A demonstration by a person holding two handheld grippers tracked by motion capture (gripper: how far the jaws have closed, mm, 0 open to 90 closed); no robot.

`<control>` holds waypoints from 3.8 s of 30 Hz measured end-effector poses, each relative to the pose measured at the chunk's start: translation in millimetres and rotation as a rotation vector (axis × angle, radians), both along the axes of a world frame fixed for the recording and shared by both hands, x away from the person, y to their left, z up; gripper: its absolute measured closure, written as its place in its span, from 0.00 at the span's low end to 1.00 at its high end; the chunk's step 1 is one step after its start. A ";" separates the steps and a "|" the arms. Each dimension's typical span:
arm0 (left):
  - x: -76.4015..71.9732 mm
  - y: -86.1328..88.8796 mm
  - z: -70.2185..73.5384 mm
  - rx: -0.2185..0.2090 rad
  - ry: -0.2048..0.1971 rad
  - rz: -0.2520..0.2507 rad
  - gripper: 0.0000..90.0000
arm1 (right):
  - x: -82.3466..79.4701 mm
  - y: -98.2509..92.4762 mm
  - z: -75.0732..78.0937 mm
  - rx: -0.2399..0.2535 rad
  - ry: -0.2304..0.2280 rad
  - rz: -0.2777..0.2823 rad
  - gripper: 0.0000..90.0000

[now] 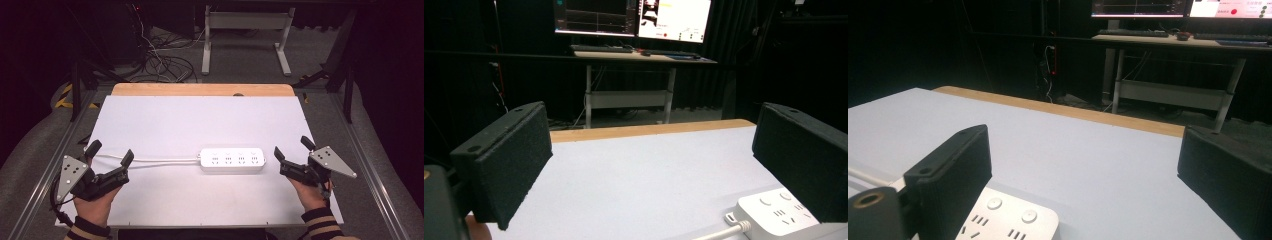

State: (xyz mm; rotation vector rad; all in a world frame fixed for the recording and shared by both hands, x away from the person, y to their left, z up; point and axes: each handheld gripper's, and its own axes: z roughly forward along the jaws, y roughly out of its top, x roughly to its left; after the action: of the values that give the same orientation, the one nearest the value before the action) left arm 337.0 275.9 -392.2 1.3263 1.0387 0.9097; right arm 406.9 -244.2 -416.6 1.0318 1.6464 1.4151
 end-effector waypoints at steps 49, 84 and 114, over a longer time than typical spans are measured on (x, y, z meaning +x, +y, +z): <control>0.6 0.9 0.4 -0.012 0.011 -0.021 0.06 | -1.9 -2.8 5.8 -0.001 0.122 0.008 1.00; -2.6 2.5 -0.7 -0.003 0.027 -0.018 0.08 | 37.6 101.7 62.8 -0.152 0.228 0.301 1.00; -12.6 8.6 -1.1 0.012 0.022 0.003 0.03 | 74.6 180.9 -7.1 -0.355 0.419 0.369 1.00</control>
State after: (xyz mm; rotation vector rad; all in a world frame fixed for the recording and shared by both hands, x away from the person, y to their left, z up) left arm 324.5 284.6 -393.3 1.3475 1.0539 0.9065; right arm 481.6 -63.3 -423.8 0.8849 2.3923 1.1042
